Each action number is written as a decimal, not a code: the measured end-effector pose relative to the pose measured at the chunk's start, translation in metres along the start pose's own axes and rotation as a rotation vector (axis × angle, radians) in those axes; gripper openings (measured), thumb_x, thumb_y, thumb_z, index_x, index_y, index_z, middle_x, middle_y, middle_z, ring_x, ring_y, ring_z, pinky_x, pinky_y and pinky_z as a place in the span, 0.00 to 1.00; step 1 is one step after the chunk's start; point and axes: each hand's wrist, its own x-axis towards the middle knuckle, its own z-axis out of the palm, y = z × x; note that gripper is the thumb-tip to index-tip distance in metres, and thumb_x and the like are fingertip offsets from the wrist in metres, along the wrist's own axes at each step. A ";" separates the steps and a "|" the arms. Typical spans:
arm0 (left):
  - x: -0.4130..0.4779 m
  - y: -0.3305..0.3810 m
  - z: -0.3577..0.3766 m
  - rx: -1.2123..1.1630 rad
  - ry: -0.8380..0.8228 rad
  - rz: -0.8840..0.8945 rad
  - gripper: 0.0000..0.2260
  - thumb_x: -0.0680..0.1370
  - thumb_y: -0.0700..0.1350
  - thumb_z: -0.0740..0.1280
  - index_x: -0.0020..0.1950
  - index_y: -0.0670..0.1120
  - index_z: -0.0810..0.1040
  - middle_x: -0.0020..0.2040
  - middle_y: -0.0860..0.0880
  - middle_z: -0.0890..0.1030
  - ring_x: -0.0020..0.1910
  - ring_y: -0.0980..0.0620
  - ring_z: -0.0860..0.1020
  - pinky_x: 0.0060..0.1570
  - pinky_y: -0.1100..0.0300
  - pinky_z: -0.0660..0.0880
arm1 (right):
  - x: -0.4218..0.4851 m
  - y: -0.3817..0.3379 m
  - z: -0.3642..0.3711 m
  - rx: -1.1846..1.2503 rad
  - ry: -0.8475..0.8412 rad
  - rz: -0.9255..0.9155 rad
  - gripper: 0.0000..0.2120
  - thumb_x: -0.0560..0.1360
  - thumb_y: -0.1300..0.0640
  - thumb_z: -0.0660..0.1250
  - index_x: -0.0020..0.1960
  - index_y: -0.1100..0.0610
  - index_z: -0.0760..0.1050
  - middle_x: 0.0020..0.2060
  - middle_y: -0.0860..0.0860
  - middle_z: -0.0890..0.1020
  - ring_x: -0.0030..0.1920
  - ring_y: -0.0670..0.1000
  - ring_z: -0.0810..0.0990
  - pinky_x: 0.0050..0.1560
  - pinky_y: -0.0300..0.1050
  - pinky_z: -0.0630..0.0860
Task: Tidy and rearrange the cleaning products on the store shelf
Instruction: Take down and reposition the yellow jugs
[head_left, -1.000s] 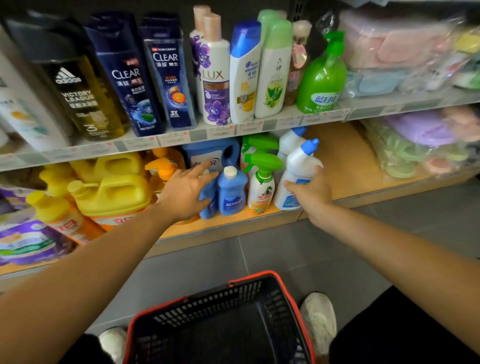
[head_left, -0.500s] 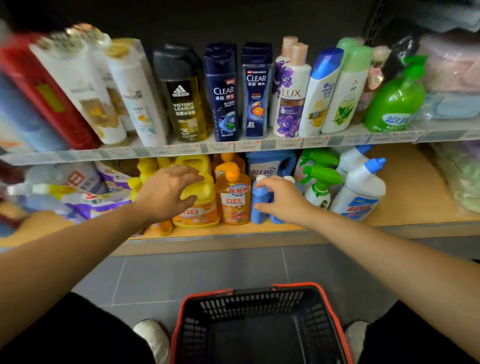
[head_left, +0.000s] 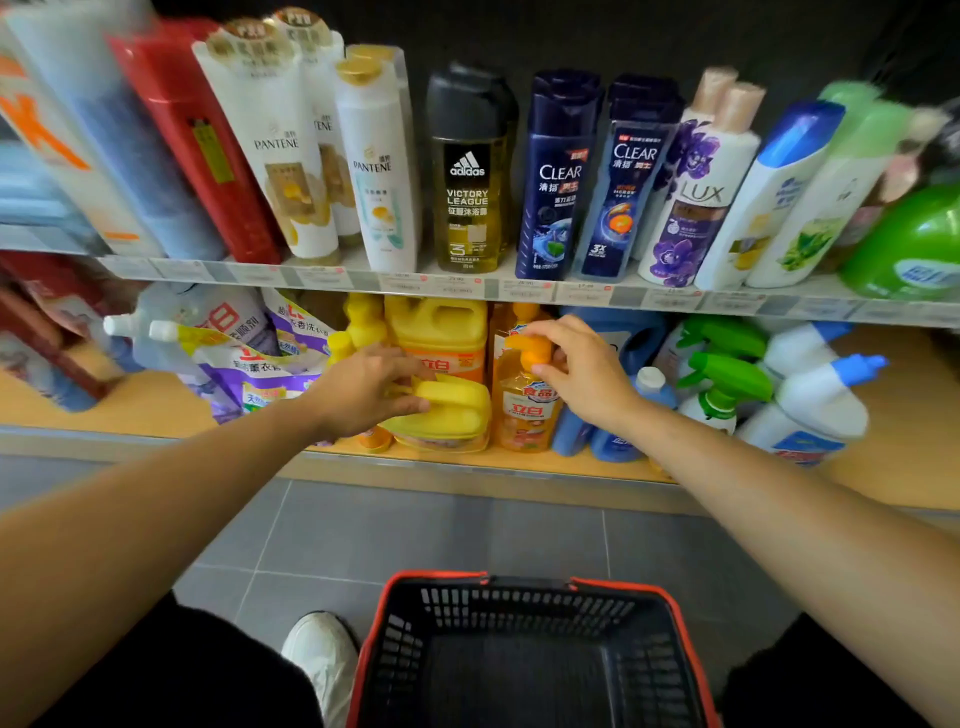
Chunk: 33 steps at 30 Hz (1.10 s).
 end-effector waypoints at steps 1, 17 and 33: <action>-0.003 0.000 0.001 -0.045 -0.046 -0.006 0.22 0.75 0.60 0.69 0.66 0.53 0.79 0.58 0.52 0.78 0.58 0.50 0.75 0.58 0.52 0.75 | 0.000 0.001 -0.001 0.002 0.002 -0.018 0.20 0.76 0.59 0.71 0.67 0.49 0.75 0.52 0.45 0.72 0.51 0.47 0.74 0.53 0.46 0.74; -0.004 0.029 -0.011 -0.681 -0.175 -0.240 0.12 0.79 0.50 0.69 0.63 0.53 0.77 0.62 0.58 0.77 0.60 0.57 0.75 0.57 0.61 0.74 | -0.033 -0.027 0.008 -0.115 -0.019 0.037 0.34 0.72 0.51 0.76 0.75 0.49 0.68 0.76 0.52 0.63 0.73 0.57 0.59 0.72 0.53 0.58; -0.047 0.093 -0.005 -0.705 -0.142 0.027 0.20 0.74 0.49 0.73 0.65 0.46 0.80 0.61 0.49 0.83 0.61 0.52 0.80 0.62 0.51 0.78 | -0.089 -0.074 -0.035 0.367 -0.246 0.108 0.07 0.75 0.56 0.74 0.51 0.56 0.80 0.43 0.47 0.81 0.41 0.38 0.77 0.42 0.35 0.73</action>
